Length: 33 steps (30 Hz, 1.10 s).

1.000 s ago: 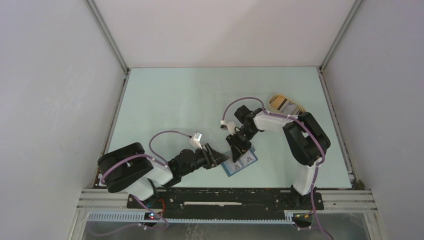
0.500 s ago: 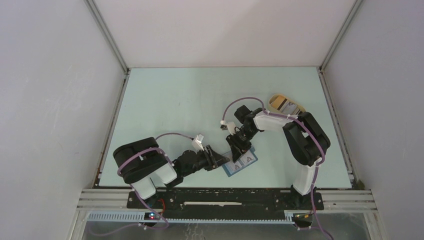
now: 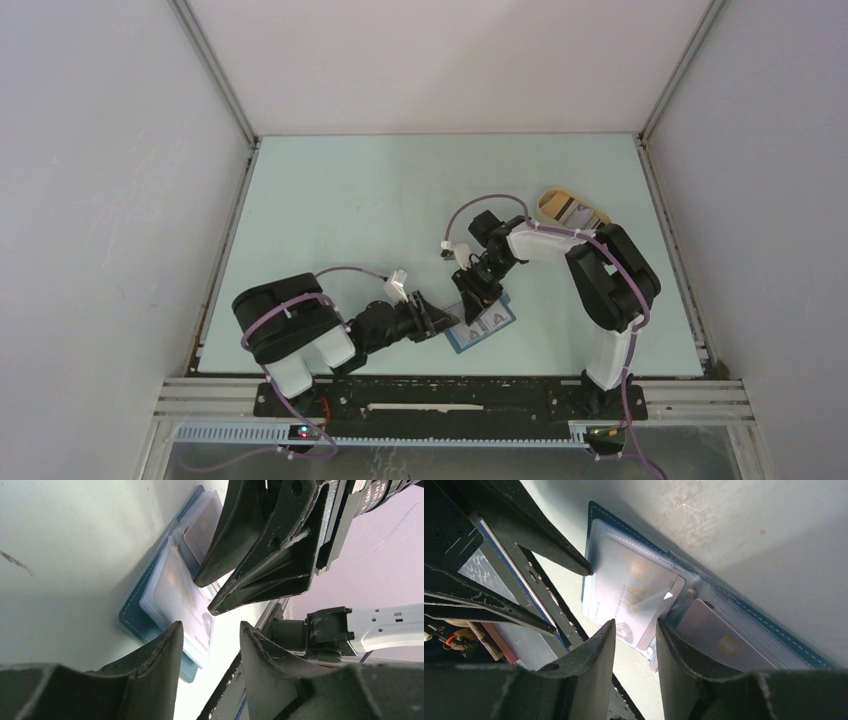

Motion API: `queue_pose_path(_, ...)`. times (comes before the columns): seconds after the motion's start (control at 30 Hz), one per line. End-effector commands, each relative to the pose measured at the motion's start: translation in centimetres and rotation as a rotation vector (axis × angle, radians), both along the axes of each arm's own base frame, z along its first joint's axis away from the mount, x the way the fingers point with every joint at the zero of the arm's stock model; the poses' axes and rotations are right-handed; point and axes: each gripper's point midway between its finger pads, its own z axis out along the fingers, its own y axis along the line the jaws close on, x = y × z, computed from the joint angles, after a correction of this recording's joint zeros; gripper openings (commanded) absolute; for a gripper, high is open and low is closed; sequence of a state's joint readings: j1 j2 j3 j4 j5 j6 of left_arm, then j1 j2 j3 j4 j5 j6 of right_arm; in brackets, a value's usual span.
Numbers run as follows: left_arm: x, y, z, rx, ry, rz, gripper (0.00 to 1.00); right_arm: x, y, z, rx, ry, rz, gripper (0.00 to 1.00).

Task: Put the credit cards into the card holder
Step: Insert the credit card into the card holder, then turn over the card slot in the card holder.

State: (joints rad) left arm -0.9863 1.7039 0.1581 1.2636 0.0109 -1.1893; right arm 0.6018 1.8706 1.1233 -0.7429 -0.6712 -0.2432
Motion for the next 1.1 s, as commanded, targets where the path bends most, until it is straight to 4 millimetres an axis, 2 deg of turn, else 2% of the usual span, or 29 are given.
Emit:
queue_pose_path(0.0, 0.3, -0.5, 1.1, -0.042, -0.023, 0.005, 0.51, 0.6, -0.1, -0.3, -0.018, -0.009, 0.001, 0.45)
queue_pose_path(0.63, -0.1, 0.2, 1.1, -0.031, -0.022, 0.005, 0.51, 0.5, -0.1, -0.4, -0.024, -0.007, 0.003, 0.45)
queue_pose_path(1.07, 0.2, 0.7, 0.3, -0.003, -0.011, 0.035, 0.51, 0.6, -0.2, -0.4, -0.026, -0.007, 0.002, 0.45)
